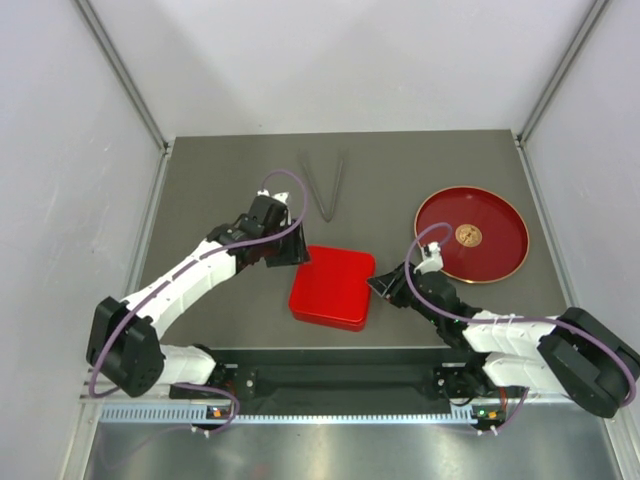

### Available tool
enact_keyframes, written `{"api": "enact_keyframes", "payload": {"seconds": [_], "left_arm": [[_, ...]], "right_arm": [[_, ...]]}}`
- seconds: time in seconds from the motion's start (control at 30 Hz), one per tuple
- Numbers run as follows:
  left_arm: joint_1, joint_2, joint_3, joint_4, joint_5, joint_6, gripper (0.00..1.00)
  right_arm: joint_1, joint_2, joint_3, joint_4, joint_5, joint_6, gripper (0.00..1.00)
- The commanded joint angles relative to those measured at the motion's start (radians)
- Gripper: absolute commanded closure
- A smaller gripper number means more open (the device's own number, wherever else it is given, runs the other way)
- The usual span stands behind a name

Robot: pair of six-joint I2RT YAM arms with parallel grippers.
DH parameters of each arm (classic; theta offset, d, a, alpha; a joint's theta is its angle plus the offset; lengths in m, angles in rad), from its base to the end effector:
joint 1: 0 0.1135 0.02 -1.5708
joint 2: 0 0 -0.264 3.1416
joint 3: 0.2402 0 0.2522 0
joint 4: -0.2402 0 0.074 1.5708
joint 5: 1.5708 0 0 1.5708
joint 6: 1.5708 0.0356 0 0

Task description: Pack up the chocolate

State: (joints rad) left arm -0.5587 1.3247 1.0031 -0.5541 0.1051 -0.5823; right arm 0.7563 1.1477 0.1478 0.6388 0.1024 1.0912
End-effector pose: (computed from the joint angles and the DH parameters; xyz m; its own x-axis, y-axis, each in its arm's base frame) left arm 0.2330 -0.1501 0.2650 -0.8651 -0.1041 -0.4906 0.1297 0.8984 -0.4195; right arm 0.1457 0.1324 0.1419 -0.6625 0.5883 -0.4637 -0.0549 0.5792 0.8133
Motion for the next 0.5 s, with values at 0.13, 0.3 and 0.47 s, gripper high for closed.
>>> {"api": "enact_keyframes", "payload": {"seconds": [0.13,0.3,0.47], "left_arm": [[0.005,-0.183,-0.173,-0.041,-0.116,-0.059,0.42],[0.006,-0.22,-0.276,0.143,0.074,-0.071,0.41],[0.006,-0.115,-0.267,0.174,0.108,-0.079,0.42]], "right_arm": [[0.02,0.0,0.029,-0.142,-0.035,-0.056,0.65],[0.023,-0.014,0.03,-0.14,-0.036,-0.06,0.61],[0.023,-0.003,0.045,-0.136,-0.047,-0.065,0.55]]}}
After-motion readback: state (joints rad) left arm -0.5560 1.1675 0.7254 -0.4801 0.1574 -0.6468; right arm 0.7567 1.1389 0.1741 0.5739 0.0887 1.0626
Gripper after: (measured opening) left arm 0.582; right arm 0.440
